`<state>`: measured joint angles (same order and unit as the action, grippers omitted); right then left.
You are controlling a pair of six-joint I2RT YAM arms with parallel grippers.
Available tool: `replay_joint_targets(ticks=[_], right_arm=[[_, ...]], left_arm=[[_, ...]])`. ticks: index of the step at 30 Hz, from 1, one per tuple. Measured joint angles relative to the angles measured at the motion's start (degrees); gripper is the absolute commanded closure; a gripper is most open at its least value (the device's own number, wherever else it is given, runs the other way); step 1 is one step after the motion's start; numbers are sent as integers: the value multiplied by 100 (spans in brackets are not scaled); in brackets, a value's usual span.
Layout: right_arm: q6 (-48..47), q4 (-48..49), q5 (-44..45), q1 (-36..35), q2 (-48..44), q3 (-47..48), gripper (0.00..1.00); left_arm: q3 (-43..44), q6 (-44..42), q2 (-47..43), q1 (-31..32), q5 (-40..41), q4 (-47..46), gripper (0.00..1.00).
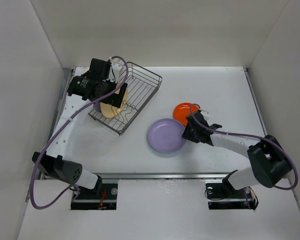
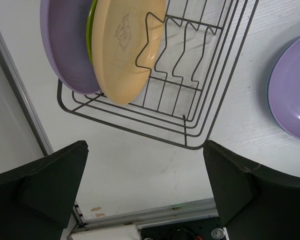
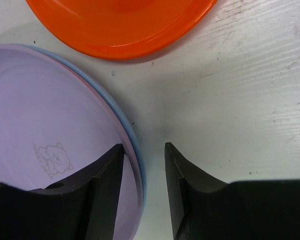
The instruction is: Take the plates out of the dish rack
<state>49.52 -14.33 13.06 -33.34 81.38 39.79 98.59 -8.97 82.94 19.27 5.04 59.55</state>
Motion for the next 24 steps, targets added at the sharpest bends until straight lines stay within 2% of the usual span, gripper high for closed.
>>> replay_joint_targets(ticks=[6,8,9,13,16,21,24], right_arm=[[7,22,87,-111,232,111,56],[17,15,133,-155,256,111,53],[22,-7,170,-177,254,111,47],[26,-144,308,-219,87,122,36],[20,-254,428,-229,-221,131,35],[-9,-459,573,-243,-772,225,32],[-63,-588,625,-249,-999,348,31]], left_arm=[[-7,-31,-28,0,-2,-2,0],[-46,-66,-39,0,-7,-2,0],[-68,-94,-39,0,-11,0,0],[-87,-243,109,0,7,17,7],[-127,-348,369,2,227,-68,12],[-149,-496,1034,11,883,-374,12],[-92,-590,1432,11,1239,-553,22]])
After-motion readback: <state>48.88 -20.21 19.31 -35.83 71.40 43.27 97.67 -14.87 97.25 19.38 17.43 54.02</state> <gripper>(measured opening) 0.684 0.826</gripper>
